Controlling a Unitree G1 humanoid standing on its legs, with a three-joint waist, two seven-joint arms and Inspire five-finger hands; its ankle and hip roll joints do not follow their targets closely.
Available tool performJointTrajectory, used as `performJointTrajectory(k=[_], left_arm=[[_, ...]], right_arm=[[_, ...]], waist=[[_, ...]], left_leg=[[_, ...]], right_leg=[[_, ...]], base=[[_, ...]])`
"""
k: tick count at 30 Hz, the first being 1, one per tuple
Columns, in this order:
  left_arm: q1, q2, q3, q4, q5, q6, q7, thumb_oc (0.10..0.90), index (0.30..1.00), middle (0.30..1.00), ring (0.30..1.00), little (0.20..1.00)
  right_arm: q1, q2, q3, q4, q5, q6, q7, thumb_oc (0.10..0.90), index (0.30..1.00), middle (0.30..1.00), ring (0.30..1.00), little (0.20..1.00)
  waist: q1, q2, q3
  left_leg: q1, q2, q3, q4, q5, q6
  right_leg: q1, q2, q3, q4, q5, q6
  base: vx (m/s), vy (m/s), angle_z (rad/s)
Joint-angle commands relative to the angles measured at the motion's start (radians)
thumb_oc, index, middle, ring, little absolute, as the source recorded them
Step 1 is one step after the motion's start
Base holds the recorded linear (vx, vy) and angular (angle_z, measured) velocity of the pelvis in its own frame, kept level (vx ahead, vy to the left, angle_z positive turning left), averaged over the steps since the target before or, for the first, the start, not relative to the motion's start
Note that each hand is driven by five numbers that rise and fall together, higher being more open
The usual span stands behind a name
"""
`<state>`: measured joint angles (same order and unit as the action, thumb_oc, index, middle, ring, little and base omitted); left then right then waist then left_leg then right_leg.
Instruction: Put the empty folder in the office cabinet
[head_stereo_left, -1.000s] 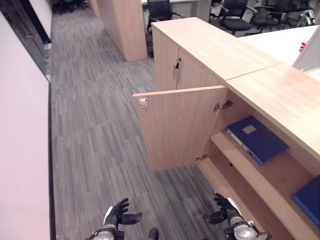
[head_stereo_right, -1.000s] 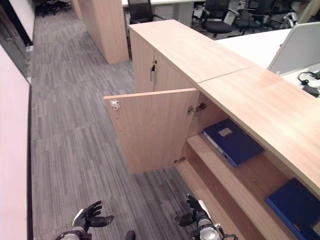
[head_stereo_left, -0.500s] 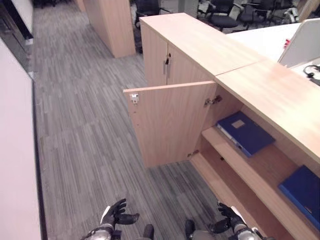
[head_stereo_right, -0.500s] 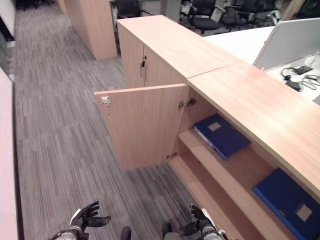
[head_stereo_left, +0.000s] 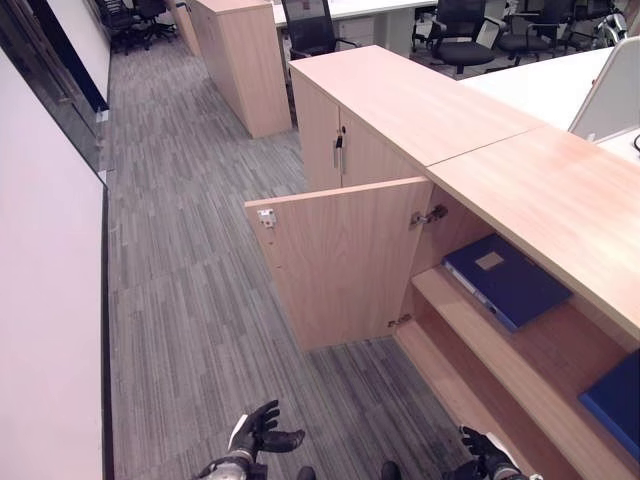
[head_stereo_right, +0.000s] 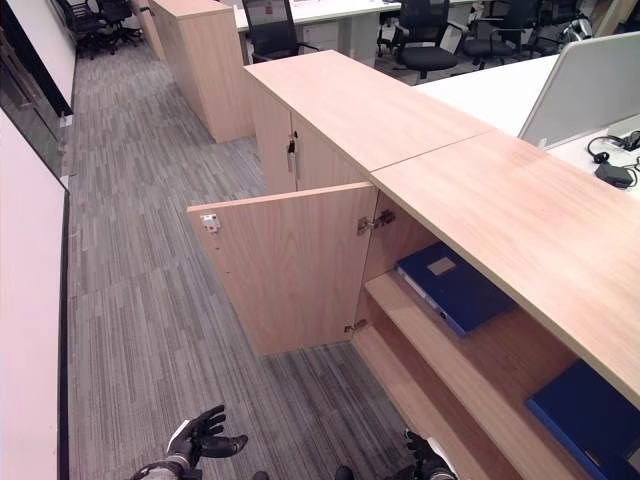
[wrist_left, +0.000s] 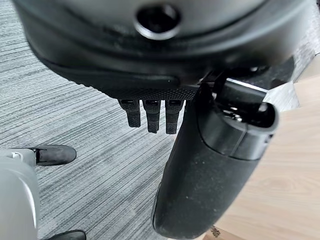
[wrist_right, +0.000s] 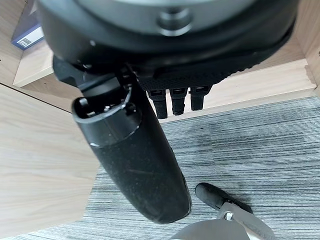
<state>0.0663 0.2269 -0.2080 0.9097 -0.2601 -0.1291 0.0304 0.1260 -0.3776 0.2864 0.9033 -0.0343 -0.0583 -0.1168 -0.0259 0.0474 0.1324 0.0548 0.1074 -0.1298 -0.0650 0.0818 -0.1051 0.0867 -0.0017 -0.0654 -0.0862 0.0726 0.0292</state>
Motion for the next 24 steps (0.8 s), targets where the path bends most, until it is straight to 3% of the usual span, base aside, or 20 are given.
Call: performJointTrajectory(k=[1,3,5,6,8,10,14,24], left_arm=[[-0.095,0.055,0.002,-0.077,-0.052,-0.044,-0.007,0.8,0.9,0.9,0.9,0.9],[-0.102,0.053,0.008,-0.091,-0.07,-0.048,0.002,0.8,0.9,0.9,0.9,0.9],[-0.106,0.047,0.01,-0.087,-0.073,-0.049,0.007,0.8,0.9,0.9,0.9,0.9],[-0.107,0.045,0.011,-0.104,-0.083,-0.055,0.007,0.8,0.9,0.9,0.9,0.9],[-0.093,0.051,0.017,-0.144,-0.085,-0.056,0.02,0.8,0.9,0.9,0.9,0.9],[-0.084,0.058,0.01,-0.144,-0.072,-0.058,0.008,0.8,0.9,0.9,0.9,0.9],[-0.075,0.068,0.016,-0.144,-0.06,-0.058,-0.003,0.8,0.9,0.9,0.9,0.9],[-0.116,0.111,0.041,-0.181,-0.034,-0.073,0.023,0.8,0.9,0.9,0.9,0.9]], right_arm=[[-0.021,-0.035,-0.051,-0.057,0.027,-0.043,-0.028,0.8,0.9,0.9,0.9,0.9],[-0.027,-0.045,-0.043,-0.071,0.026,-0.044,-0.032,0.8,0.9,0.9,0.9,0.9],[-0.027,-0.045,-0.04,-0.06,0.025,-0.043,-0.034,0.8,0.9,0.9,0.9,0.9],[-0.025,-0.047,-0.04,-0.047,0.025,-0.038,-0.033,0.8,0.9,0.9,0.9,0.9],[-0.028,-0.054,-0.045,-0.046,0.023,-0.034,-0.037,0.8,0.9,0.9,0.9,0.9],[-0.026,-0.048,-0.044,-0.037,0.02,-0.036,-0.035,0.8,0.9,0.9,0.9,0.9],[-0.022,-0.031,-0.057,-0.02,0.021,-0.034,-0.025,0.8,0.9,0.9,0.9,0.9],[-0.027,-0.001,-0.018,-0.033,-0.008,-0.031,-0.002,0.8,0.9,0.9,0.9,0.9]], waist=[[0.011,-0.063,0.041],[0.022,-0.076,0.057],[0.019,-0.079,0.059],[0.021,-0.076,0.058],[0.04,-0.06,0.051],[0.044,-0.054,0.033],[0.036,-0.052,-0.015],[0.031,-0.069,-0.037]], left_leg=[[-0.034,-0.011,0.074,0.272,-0.123,-0.039],[-0.082,-0.015,0.076,0.367,-0.107,-0.044],[-0.095,0.0,0.085,0.375,-0.108,-0.047],[-0.086,0.039,0.104,0.3,-0.119,-0.048],[-0.088,0.052,0.085,0.162,-0.094,-0.032],[-0.057,0.049,0.056,0.075,-0.084,-0.03],[0.005,0.039,0.099,0.004,-0.071,-0.021],[0.047,0.0,0.137,-0.022,-0.102,0.011]], right_leg=[[-0.008,-0.093,-0.004,0.098,-0.156,0.065],[0.012,-0.095,-0.005,0.081,-0.154,0.057],[0.026,-0.097,-0.008,0.069,-0.156,0.059],[0.045,-0.109,-0.016,0.049,-0.16,0.073],[0.048,-0.107,-0.018,0.046,-0.16,0.087],[0.045,-0.098,-0.003,0.051,-0.169,0.094],[0.042,-0.115,0.004,0.049,-0.148,0.108],[0.024,-0.16,0.039,0.071,-0.135,0.142]], base=[[-0.08,-0.04,0.54],[-0.05,-0.058,0.46],[0.04,0.029,-0.08],[0.13,0.094,-0.25],[0.15,0.098,0.11],[0.1,0.066,0.17],[0.1,0.097,-0.21],[0.08,0.08,-0.09]])
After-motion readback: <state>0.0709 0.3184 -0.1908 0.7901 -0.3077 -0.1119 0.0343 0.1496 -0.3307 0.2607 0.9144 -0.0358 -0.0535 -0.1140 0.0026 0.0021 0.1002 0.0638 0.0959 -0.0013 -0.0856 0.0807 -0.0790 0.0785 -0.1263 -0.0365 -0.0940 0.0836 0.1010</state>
